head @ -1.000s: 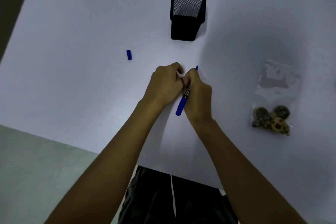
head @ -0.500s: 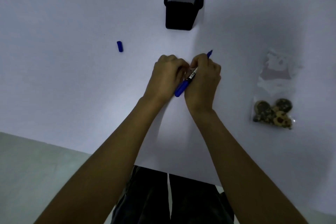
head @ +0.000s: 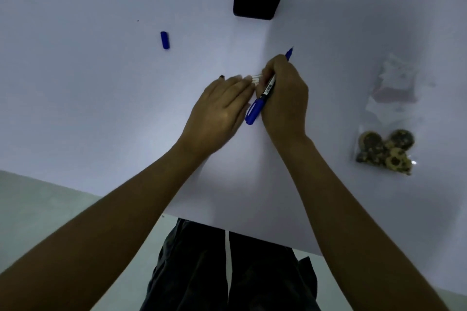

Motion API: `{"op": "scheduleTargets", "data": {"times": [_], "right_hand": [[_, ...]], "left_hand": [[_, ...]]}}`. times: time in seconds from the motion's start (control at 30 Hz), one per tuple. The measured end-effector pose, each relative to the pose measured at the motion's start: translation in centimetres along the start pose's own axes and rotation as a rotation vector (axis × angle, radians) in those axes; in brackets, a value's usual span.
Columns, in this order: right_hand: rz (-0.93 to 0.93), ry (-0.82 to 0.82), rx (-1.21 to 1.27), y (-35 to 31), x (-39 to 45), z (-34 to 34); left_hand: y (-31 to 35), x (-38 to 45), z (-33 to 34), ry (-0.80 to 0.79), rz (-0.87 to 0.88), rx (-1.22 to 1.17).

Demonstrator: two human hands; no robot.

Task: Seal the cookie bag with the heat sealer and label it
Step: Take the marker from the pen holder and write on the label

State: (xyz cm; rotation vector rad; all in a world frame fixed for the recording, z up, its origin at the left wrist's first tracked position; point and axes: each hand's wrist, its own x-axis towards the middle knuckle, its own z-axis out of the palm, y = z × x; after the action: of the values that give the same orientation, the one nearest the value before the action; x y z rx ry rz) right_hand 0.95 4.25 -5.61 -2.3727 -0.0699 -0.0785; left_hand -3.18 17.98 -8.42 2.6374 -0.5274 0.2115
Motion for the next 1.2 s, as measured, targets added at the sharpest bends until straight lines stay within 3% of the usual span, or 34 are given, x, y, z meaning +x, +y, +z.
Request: {"op": "scheduleTargets", "data": {"times": [0.1, 0.23, 0.4, 0.53, 0.7, 1.2], "right_hand": [[-0.027, -0.019, 0.054, -0.3, 0.5, -0.1], [-0.103, 0.076, 0.019, -1.3, 1.3, 0.2], [-0.106, 0.045, 0.331, -1.5, 2.3, 1.2], [-0.119, 0.096, 0.294, -0.2, 3.5, 1.9], [0.072, 0.068, 0.342, -0.2, 4.4, 2.6], [0.013, 0.111, 0.137, 0.4, 3.7, 3.2]], "left_hand": [[0.1, -0.4, -0.3, -0.010, -0.001, 0.008], [0.5, 0.0, -0.6, -0.020, -0.024, 0.012], [0.3, -0.1, -0.6, -0.045, -0.019, 0.043], [0.3, -0.1, -0.4, -0.042, -0.013, 0.088], [0.1, -0.2, -0.1, -0.030, -0.017, 0.128], [0.3, -0.1, 0.0, -0.058, -0.041, 0.108]]}}
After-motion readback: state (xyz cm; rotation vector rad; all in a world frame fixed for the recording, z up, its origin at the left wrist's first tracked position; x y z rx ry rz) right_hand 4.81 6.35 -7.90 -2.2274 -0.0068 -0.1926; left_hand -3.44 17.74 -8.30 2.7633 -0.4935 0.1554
